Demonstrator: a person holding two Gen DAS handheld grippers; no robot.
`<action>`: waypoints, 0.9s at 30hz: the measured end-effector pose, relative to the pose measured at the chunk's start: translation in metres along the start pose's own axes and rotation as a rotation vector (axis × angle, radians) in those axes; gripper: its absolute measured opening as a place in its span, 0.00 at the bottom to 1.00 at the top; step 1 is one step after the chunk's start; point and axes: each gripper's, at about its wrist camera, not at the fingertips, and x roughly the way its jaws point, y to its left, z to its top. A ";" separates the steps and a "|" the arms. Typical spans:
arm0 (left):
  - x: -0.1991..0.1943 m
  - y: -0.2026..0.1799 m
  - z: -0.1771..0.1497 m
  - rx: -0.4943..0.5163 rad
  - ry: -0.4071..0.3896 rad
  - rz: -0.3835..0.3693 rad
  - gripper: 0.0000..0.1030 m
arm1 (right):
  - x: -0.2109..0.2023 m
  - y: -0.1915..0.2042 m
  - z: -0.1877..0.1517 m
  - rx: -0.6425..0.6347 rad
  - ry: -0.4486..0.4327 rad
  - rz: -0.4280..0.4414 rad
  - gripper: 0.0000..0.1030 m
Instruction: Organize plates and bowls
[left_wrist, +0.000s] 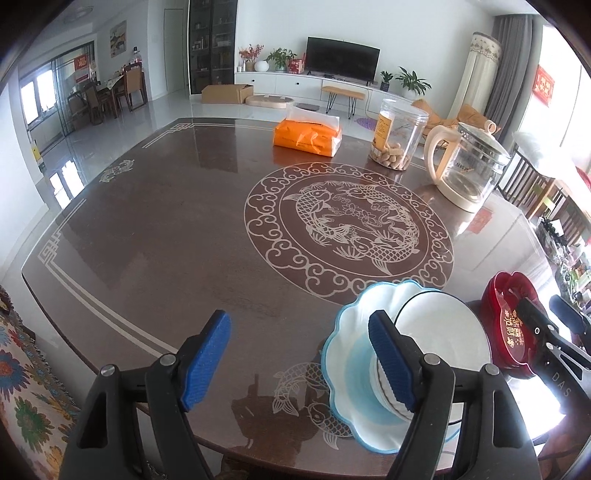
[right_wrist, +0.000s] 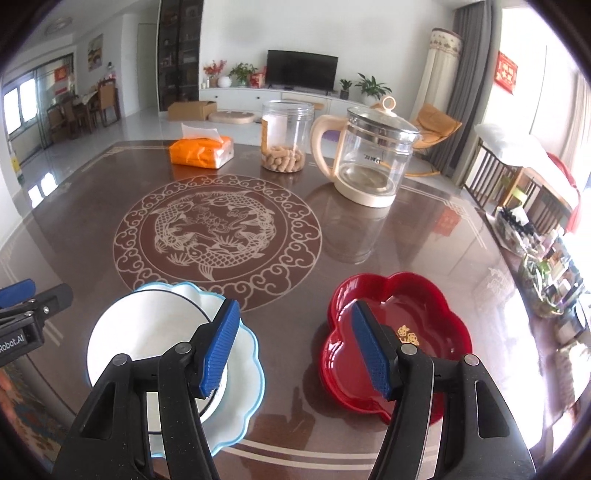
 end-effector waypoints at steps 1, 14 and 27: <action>-0.003 0.000 -0.001 0.002 -0.002 -0.002 0.75 | -0.002 -0.001 -0.001 -0.002 0.000 0.001 0.65; -0.012 0.004 -0.019 -0.004 0.016 0.001 0.76 | -0.024 0.000 -0.012 -0.045 -0.039 -0.058 0.65; -0.012 0.006 -0.028 -0.007 0.030 0.004 0.76 | -0.033 0.000 -0.020 -0.043 -0.059 -0.060 0.66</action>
